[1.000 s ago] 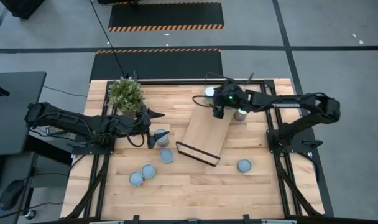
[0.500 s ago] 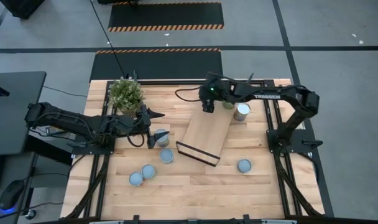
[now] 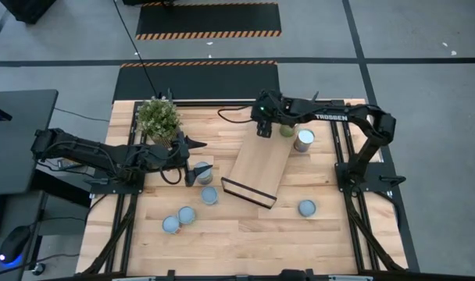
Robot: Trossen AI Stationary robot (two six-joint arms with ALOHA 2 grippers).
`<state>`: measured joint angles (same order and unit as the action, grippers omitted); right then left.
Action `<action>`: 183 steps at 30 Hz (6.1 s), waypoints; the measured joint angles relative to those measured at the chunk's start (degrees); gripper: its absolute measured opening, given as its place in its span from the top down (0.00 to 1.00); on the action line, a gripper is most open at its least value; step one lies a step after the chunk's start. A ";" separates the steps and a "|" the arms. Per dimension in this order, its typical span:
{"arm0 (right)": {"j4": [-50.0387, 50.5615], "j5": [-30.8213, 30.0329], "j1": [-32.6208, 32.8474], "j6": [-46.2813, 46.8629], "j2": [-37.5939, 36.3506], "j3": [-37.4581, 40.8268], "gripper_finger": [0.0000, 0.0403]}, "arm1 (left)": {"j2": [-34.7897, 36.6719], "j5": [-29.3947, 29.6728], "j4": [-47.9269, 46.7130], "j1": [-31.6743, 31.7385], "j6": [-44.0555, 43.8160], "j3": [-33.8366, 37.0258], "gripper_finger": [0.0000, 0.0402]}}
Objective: Pick and place cans onto a shelf
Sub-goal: Adjust the canned goods on the shelf, then put the canned peaches on the shelf
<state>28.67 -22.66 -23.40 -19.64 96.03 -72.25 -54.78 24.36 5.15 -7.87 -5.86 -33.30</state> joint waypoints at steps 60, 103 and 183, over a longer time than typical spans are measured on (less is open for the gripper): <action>23.65 -10.65 10.88 31.07 -23.69 16.29 0.19 | 0.00 0.00 -1.40 -0.03 -2.56 0.00 0.03; 25.72 6.09 6.80 31.56 -44.09 29.46 0.13 | 0.02 -0.04 -2.85 -0.03 -4.47 0.00 0.03; 47.28 11.67 2.86 25.80 -14.56 3.66 0.18 | 0.02 -0.22 -1.67 -0.03 -4.02 0.00 0.03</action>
<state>75.95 -10.99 -20.53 6.16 81.47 -68.59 -54.76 24.14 3.48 -7.90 -9.88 -33.30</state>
